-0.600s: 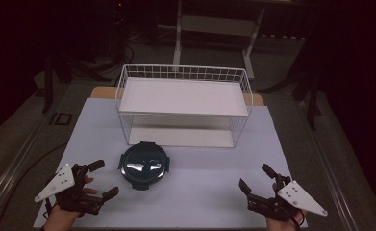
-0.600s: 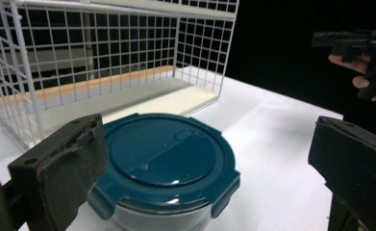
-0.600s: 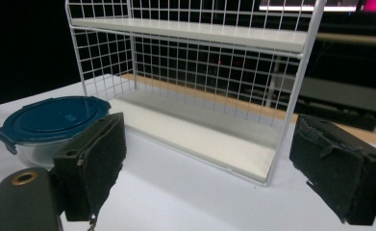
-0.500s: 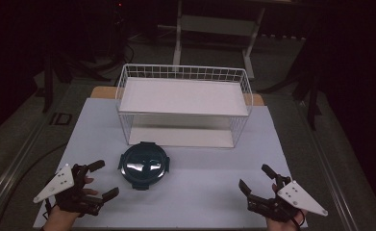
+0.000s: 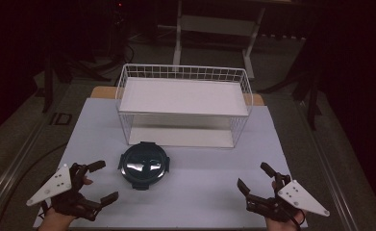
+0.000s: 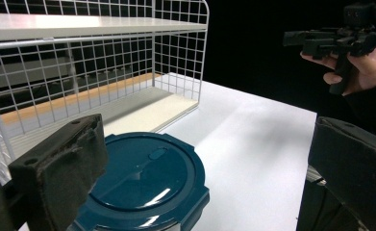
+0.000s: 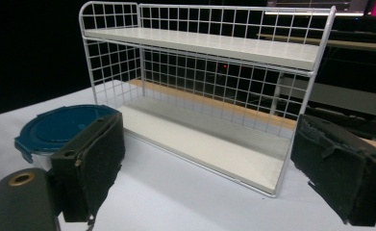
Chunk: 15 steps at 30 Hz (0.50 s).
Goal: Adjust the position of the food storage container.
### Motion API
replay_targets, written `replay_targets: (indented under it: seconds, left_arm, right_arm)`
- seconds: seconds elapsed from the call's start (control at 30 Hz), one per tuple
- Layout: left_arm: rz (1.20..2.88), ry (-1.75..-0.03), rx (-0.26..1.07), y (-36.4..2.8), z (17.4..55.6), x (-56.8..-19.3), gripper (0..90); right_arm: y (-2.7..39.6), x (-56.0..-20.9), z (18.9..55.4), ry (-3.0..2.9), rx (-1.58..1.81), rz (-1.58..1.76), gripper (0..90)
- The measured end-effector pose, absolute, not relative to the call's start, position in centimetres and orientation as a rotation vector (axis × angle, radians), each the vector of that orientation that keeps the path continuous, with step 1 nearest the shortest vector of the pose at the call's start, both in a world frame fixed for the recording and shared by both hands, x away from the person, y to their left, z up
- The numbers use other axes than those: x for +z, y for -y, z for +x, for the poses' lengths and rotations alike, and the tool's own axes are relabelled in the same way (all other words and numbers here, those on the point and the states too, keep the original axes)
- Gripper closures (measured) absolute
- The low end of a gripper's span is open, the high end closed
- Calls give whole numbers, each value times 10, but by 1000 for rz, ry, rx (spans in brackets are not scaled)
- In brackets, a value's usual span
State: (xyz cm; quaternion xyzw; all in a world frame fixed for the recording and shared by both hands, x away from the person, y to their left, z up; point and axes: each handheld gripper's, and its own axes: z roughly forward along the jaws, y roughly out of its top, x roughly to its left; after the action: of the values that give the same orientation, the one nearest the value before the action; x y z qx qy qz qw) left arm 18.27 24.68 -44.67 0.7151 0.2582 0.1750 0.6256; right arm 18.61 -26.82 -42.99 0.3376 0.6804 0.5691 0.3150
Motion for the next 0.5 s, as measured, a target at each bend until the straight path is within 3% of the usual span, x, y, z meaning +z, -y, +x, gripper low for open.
replay_targets:
  seconds: [0.27,0.5]
  left_arm:
    - [1649,-625,372,-265,197,-440,0]
    - [1696,-682,383,-279,219,-445,82]
  right_arm:
    - [267,-428,186,-1799,1506,893,118]
    - [267,-429,187,-1802,1501,894,119]
